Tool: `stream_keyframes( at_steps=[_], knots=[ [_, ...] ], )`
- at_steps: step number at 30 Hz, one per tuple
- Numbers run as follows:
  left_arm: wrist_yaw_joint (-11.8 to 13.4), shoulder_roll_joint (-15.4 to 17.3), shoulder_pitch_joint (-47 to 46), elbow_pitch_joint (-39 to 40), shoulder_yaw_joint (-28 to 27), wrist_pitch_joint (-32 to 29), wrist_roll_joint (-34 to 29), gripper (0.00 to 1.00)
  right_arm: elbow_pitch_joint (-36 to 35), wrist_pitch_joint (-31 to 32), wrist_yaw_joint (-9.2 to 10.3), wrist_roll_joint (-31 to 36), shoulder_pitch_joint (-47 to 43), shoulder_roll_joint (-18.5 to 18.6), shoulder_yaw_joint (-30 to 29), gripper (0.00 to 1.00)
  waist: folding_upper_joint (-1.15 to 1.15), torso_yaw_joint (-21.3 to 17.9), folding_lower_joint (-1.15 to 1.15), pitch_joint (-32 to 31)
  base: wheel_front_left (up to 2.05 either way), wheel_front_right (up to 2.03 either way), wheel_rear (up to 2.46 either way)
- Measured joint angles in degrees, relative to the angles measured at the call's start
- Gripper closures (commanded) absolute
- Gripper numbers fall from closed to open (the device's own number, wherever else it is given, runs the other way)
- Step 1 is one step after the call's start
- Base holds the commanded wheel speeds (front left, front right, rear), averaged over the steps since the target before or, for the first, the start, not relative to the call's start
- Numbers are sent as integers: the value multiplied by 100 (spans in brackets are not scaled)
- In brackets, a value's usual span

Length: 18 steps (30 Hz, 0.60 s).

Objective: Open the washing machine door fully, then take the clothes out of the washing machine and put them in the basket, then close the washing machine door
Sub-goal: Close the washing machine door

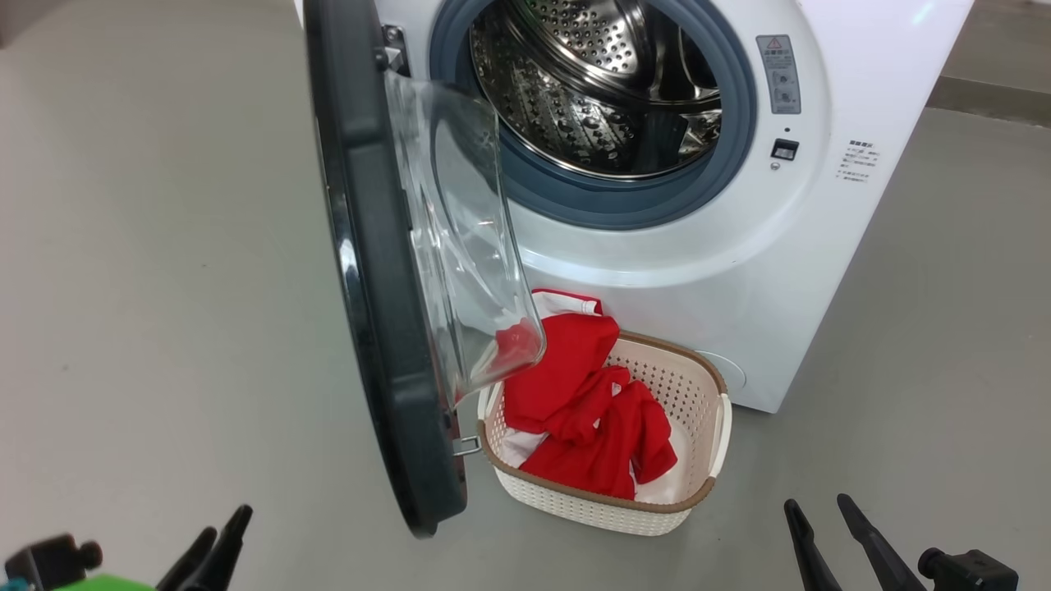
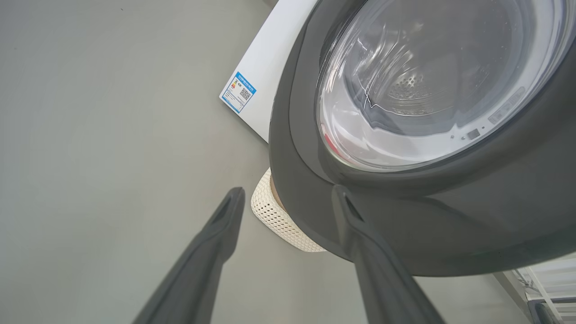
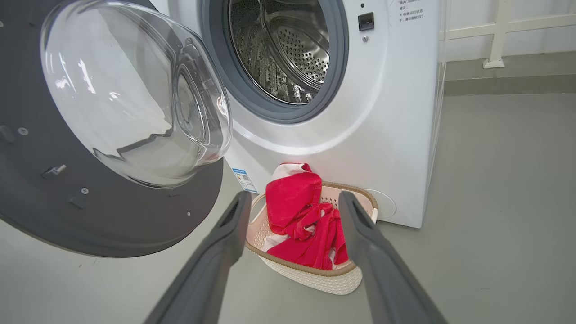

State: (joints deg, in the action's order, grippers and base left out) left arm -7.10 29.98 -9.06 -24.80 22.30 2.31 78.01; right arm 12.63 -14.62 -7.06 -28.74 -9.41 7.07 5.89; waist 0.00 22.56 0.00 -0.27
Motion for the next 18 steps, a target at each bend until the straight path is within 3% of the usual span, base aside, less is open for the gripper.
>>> stream_keyframes(
  at_steps=[10,18],
  knots=[
    [0,-203,238,-330,277,947,-107,0,2,0,-1,-3,-2,14,-21,0,0,-84,0,-75,0,0,0],
    [0,-264,232,-537,248,1191,-972,0,-11,0,-1,-7,-1,20,-68,0,0,-110,0,-95,0,0,0]
  ],
)
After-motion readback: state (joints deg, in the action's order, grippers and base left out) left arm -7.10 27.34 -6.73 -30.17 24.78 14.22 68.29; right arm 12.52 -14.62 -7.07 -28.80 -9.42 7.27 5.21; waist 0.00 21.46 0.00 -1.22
